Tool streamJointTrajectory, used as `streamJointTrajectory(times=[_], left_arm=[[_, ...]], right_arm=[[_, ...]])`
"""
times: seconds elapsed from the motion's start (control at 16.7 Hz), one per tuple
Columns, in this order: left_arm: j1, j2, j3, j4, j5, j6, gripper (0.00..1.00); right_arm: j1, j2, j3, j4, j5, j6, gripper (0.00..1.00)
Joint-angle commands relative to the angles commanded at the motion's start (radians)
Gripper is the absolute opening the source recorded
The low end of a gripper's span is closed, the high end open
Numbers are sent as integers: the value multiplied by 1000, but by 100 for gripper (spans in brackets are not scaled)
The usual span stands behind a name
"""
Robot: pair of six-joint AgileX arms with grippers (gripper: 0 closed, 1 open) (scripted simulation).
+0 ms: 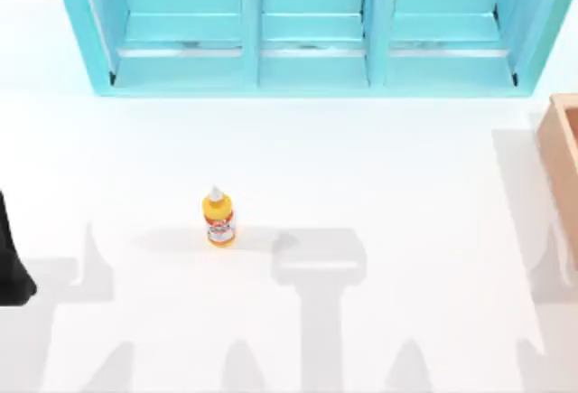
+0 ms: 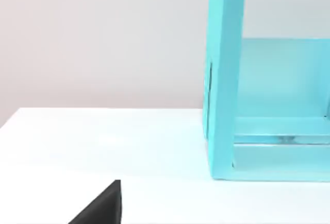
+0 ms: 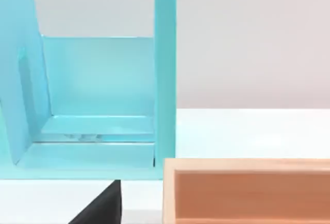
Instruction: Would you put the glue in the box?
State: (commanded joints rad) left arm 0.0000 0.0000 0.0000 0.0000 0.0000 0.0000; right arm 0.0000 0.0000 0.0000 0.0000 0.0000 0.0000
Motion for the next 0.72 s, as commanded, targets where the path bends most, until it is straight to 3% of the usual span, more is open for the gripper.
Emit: streamJointTrajectory(times=[0.36,0.72], left_arm=[[0,0,0,0,0,0,100],[0,0,0,0,0,0,100]], right_arm=[[58,94,27,28,54,33,100],[297,493,159,151,283,159,100]])
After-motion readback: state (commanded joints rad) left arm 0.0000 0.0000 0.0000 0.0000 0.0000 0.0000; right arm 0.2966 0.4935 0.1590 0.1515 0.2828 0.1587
